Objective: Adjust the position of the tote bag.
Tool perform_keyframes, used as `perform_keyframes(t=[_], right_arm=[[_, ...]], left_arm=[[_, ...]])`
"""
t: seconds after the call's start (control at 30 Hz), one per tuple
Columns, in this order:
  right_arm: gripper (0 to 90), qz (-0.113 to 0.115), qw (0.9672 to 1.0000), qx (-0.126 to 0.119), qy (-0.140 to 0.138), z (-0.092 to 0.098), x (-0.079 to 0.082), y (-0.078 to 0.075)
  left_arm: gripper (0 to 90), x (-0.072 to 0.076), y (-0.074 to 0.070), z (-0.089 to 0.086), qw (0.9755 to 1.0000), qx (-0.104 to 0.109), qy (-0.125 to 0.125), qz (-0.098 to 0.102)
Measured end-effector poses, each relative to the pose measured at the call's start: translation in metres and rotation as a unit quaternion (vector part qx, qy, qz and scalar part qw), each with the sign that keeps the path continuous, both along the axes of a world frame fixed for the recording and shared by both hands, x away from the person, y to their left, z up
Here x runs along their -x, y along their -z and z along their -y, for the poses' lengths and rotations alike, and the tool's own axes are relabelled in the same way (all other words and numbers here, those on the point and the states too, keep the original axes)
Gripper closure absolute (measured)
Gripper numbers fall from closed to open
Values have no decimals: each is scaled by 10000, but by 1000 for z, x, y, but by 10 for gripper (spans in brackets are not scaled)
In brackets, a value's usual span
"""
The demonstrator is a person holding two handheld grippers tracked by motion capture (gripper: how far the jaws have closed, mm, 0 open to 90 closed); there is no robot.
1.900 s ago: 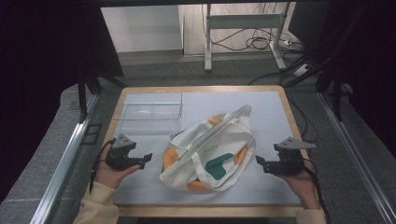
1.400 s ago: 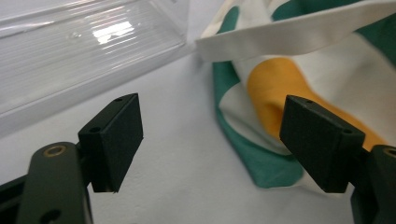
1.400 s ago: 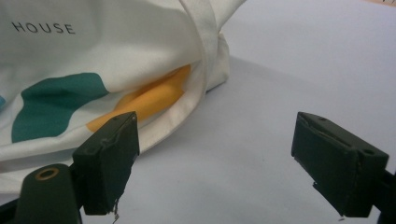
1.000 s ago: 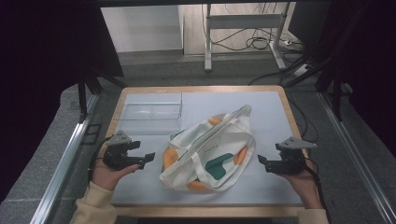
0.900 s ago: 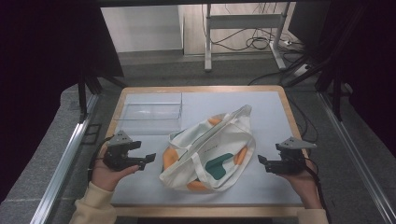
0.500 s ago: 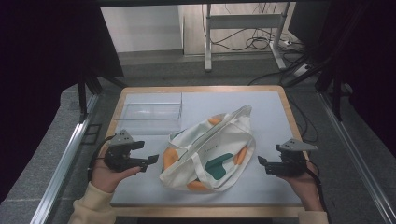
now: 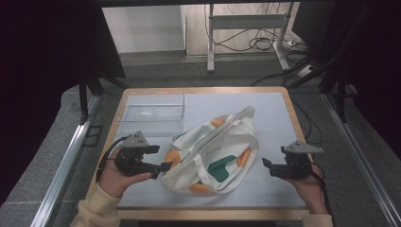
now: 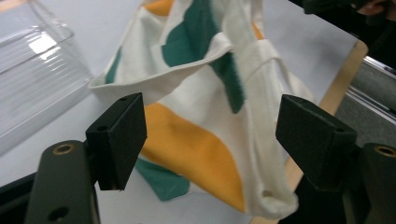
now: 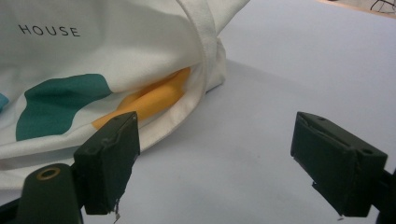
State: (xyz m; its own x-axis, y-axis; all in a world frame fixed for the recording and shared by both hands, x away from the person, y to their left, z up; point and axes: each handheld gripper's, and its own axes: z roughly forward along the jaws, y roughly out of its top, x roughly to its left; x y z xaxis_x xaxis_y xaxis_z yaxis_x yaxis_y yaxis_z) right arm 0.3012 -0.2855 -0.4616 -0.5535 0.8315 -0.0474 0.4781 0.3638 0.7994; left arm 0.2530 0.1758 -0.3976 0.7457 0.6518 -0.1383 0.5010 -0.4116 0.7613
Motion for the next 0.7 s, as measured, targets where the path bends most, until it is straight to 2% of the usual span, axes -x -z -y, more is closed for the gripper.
perform_keyframes(t=[0.13,0.17,0.27,0.37,0.47,0.5,0.6,0.63,0.7], right_arm=[[156,11,10000,0,15,0,0,0],[157,2,10000,-2,25,0,0,0],[157,-44,10000,40,35,-2,-1,2],[157,-50,10000,80,31,-2,-1,3],[157,-54,9999,77,37,-2,-1,3],[157,-61,9999,100,34,-2,-1,3],[157,-53,9999,99,35,-2,-1,4],[157,-49,9999,101,36,-3,-1,3],[157,-56,9999,120,30,-3,-1,4]], left_arm=[[251,0,0,8,9999,-117,83,-27],[265,0,1,10,9999,-130,70,-59],[279,1,5,19,9992,-271,242,-187],[313,2,9,25,9982,-317,413,-293],[351,2,13,29,9975,-340,478,-398],[429,2,18,32,9968,-379,507,-490],[488,1,23,34,9960,-452,551,-538],[575,2,25,35,9958,-497,555,-541],[667,2,28,37,9954,-553,557,-543]])
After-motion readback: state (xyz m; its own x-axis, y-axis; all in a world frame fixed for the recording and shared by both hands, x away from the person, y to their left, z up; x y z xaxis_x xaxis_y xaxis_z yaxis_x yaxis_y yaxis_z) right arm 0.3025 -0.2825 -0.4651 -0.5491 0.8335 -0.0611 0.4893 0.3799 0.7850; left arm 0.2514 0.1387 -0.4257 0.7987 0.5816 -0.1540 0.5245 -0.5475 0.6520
